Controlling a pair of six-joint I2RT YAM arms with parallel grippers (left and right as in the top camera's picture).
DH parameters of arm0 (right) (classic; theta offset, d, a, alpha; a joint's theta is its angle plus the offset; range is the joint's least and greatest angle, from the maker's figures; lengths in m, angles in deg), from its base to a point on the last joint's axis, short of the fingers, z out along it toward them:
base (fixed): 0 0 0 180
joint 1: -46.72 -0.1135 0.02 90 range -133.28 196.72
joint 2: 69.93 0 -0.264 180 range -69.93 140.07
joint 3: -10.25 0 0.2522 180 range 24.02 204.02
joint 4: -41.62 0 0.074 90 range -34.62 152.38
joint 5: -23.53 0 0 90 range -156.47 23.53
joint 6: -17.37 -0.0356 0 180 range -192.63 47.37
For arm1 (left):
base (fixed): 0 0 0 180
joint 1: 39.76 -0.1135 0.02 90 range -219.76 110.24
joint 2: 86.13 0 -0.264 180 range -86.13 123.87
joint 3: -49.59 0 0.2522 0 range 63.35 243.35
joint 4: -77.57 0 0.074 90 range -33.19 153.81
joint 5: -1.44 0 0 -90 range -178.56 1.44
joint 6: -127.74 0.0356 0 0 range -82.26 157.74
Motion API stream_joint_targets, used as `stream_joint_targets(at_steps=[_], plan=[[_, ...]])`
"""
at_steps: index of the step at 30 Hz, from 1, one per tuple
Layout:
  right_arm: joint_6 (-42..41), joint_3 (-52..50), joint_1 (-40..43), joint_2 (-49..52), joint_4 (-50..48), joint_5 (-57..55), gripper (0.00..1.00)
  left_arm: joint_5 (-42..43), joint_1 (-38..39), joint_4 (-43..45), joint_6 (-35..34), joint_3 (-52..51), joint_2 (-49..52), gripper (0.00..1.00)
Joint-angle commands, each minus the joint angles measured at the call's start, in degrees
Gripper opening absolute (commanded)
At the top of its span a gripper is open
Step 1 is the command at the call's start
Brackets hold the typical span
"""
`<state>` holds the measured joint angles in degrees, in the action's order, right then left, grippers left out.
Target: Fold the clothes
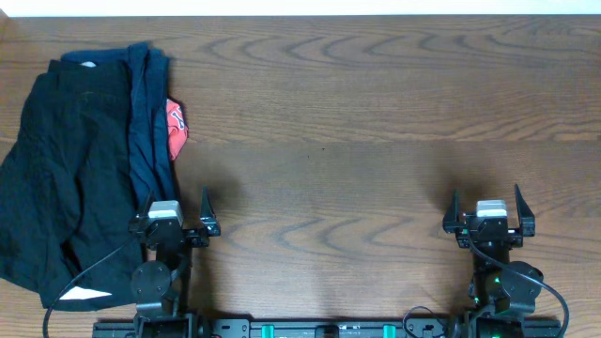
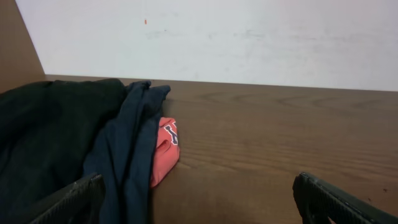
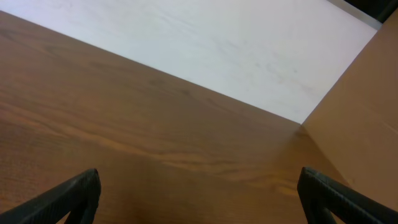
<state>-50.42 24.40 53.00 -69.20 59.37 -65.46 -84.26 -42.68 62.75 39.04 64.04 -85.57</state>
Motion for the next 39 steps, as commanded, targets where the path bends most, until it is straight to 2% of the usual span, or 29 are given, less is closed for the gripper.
stream_joint_targets(at_steps=[1, 35, 37, 39], plan=[[0.7, -0.1, -0.5, 0.1, 0.3, -0.8, 0.99, 2.1, -0.3, -2.6, 0.1, -0.5, 0.1, 0.98], [0.6, -0.1, -0.5, 0.1, 0.3, -0.1, 0.99, 2.1, -0.3, -2.4, 0.1, -0.5, 0.1, 0.98], [0.5, -0.1, -0.5, 0.1, 0.0, 2.6, 0.99, 2.1, -0.3, -2.6, 0.1, -0.5, 0.1, 0.98], [-3.3, -0.1, -0.5, 0.1, -0.9, 8.8, 0.99, 2.2, -0.3, -2.6, 0.1, -0.5, 0.1, 0.98]])
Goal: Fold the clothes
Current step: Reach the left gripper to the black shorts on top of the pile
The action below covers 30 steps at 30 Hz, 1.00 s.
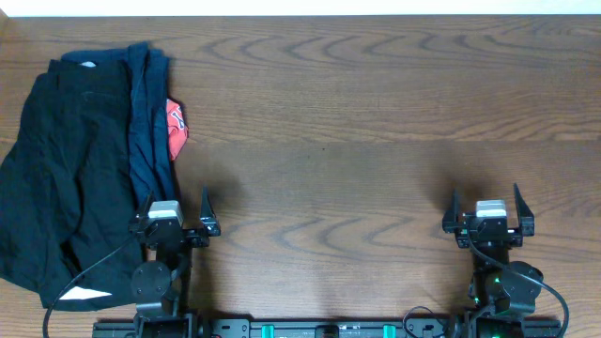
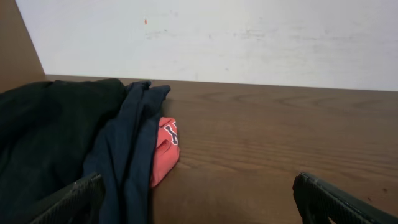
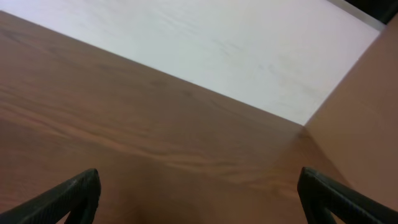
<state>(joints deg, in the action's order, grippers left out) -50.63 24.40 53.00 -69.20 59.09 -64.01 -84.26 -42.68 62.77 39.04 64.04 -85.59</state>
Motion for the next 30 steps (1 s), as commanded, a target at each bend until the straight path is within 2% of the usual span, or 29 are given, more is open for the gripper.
stream_joint_targets(at_steps=[1, 5, 11, 16, 19, 23, 30], plan=[[-4.8, -0.1, -0.5, 0.1, -0.9, 9.4, 0.99, 2.3, -0.3, -2.6, 0.0, -0.5, 0.1, 0.98], [-14.6, -0.1, -0.5, 0.1, -1.3, 12.1, 0.99, 3.3, -0.3, -1.1, -0.1, -0.5, 0.1, 0.98], [-18.5, -0.1, -0.5, 0.1, -8.6, 17.5, 0.99, 10.6, -0.3, 1.1, -0.4, -0.5, 0.1, 0.98], [-20.3, 0.3, -0.5, 0.2, -16.4, 22.5, 0.99, 14.6, -0.3, 2.6, -5.1, 2.1, 0.2, 0.98], [-20.3, 3.5, -0.5, 1.6, -16.5, 27.5, 0.99, 15.9, -0.3, 0.8, -5.0, 7.0, 2.1, 0.98], [-20.1, 11.6, -0.5, 8.4, -14.0, 29.1, 0.99, 15.8, -0.3, -4.3, -4.8, 17.2, 9.6, 0.98], [-19.1, 29.8, -0.5, 29.0, -13.5, 34.8, 0.99, 15.9, -0.3, -14.2, -4.8, 38.0, 30.4, 0.98]])
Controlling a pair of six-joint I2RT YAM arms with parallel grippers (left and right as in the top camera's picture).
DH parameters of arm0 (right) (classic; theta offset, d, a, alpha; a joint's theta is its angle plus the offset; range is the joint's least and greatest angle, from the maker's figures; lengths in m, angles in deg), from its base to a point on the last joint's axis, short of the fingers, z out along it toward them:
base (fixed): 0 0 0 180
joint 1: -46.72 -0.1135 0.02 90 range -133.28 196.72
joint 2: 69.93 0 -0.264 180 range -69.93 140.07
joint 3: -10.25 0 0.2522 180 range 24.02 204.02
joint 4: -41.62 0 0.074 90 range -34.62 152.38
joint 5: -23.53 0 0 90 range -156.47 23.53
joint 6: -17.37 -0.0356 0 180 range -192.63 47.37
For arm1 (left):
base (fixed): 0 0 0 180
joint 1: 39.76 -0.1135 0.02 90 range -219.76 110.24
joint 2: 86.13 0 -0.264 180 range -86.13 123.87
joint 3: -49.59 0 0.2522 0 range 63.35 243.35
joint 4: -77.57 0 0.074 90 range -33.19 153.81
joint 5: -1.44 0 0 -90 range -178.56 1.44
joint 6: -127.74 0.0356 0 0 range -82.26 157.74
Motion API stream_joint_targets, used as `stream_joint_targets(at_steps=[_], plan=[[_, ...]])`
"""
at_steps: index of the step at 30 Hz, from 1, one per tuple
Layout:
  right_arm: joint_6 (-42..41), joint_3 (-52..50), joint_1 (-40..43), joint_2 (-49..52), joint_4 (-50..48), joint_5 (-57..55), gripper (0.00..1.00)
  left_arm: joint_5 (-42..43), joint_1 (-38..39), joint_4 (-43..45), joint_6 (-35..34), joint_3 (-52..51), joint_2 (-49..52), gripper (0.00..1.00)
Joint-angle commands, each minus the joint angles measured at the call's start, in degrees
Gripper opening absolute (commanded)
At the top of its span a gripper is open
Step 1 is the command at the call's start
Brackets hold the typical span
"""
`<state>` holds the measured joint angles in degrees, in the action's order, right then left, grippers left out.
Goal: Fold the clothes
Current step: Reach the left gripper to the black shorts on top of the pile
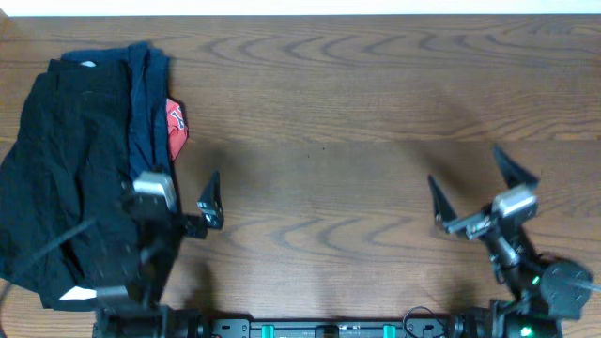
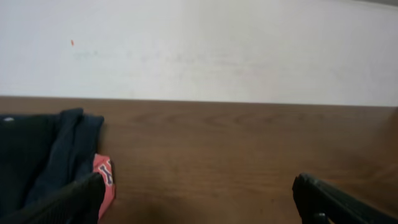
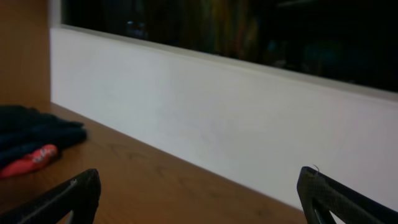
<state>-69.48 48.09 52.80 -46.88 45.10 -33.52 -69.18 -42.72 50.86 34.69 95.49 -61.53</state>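
A heap of clothes lies at the table's left end: a large black garment [image 1: 66,160], a navy one [image 1: 146,103] along its right side, and a red one [image 1: 176,127] poking out beside that. My left gripper [image 1: 172,191] hangs open at the heap's right edge; the left wrist view shows the red garment [image 2: 104,180] just beyond its left finger [image 2: 68,200]. My right gripper [image 1: 470,176] is open at the near right, angled toward the left, holding nothing. Its wrist view shows the dark clothes [image 3: 31,127] and the red garment [image 3: 28,160] far off.
The wooden table [image 1: 338,103] stretches bare between the heap and my right arm. A white wall [image 2: 199,50] runs along the far edge. The arm bases and a rail sit at the near edge.
Both arms have left their rest poses. My left gripper is further out and a little left, by the heap. My right gripper is raised and turned to the left. The clothes lie unchanged.
At both earlier moments the two grippers sat open at the near edge, pointing straight ahead, with the heap untouched on the left. Now both are off those poses, the left nearer the clothes and the right swung to face them.
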Motion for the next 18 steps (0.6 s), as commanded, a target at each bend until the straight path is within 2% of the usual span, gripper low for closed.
stream_joint_targets(at_steps=[1, 6, 11, 15, 18], plan=[[-0.3, 8.5, -0.3, 9.6, 0.8, 5.1, 0.99, 0.8, -0.2, -4.0, -0.5, 9.0, 8.8, 0.98], [-0.3, 21.7, -0.3, 25.9, 5.7, 11.0, 0.99, 0.8, -0.2, -18.3, -0.2, 25.5, 25.5, 0.98], [-0.2, 32.8, -0.3, 40.3, 15.9, 13.0, 0.99, 0.8, -0.2, -29.0, 0.3, 39.6, 39.9, 0.98], [0.3, 37.9, -0.3, 49.5, 21.9, 13.0, 0.99, 1.2, -0.2, -26.5, 0.5, 43.3, 46.3, 0.98], [0.3, 38.0, -0.3, 53.1, 21.9, 15.4, 0.99, 0.7, -0.6, -21.7, 4.5, 43.3, 49.1, 0.98]])
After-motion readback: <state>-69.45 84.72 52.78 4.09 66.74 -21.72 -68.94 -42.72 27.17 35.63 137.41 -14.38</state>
